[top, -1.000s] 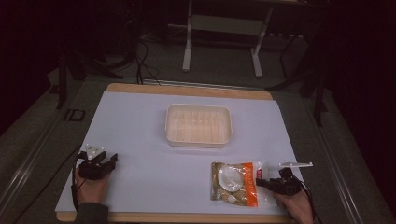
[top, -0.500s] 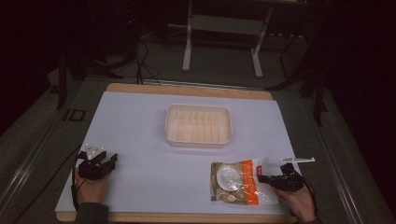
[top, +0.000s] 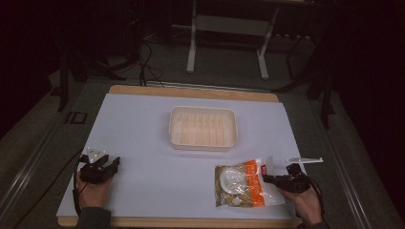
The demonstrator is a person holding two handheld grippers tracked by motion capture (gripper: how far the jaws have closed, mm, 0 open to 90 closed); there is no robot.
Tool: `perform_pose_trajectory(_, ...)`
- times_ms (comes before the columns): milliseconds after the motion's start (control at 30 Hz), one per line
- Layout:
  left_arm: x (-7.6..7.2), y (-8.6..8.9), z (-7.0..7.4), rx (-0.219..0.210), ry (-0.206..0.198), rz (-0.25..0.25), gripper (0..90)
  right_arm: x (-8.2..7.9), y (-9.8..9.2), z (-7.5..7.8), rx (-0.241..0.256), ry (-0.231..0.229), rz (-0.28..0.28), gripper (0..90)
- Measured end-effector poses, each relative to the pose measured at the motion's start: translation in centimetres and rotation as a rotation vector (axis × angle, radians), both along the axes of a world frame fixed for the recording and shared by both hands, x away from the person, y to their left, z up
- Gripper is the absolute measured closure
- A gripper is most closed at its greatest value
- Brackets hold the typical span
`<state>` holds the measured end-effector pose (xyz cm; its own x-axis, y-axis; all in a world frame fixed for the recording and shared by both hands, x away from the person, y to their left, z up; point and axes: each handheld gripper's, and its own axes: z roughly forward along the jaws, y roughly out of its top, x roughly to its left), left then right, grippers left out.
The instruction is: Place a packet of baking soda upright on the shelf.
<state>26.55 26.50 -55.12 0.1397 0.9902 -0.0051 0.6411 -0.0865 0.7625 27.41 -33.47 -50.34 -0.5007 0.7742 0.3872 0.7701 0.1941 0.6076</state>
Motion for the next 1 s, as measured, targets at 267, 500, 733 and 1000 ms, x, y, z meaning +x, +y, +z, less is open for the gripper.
perform_pose_trajectory(267, 0.0, 0.0, 0.0, -0.003, 0.000, 0.004, 53.8, 0.0, 0.3, 0.5, -0.003, -0.020, 0.007, 90.0)
perform_pose_trajectory(500, 0.0, 0.0, 0.0, -0.003, 0.001, 0.006, 53.8, -0.1, 0.4, 0.8, 0.004, -0.034, 0.009, 90.0)
perform_pose_trajectory(733, 0.0, 0.0, 0.0, -0.003, 0.001, 0.006, 53.8, -0.3, 0.6, 1.5, 0.032, -0.052, 0.013, 90.0)
perform_pose_trajectory(1000, 0.0, 0.0, 0.0, -0.005, -0.001, 0.006, 53.8, -0.3, 0.9, 2.9, 0.108, -0.062, 0.044, 90.0)
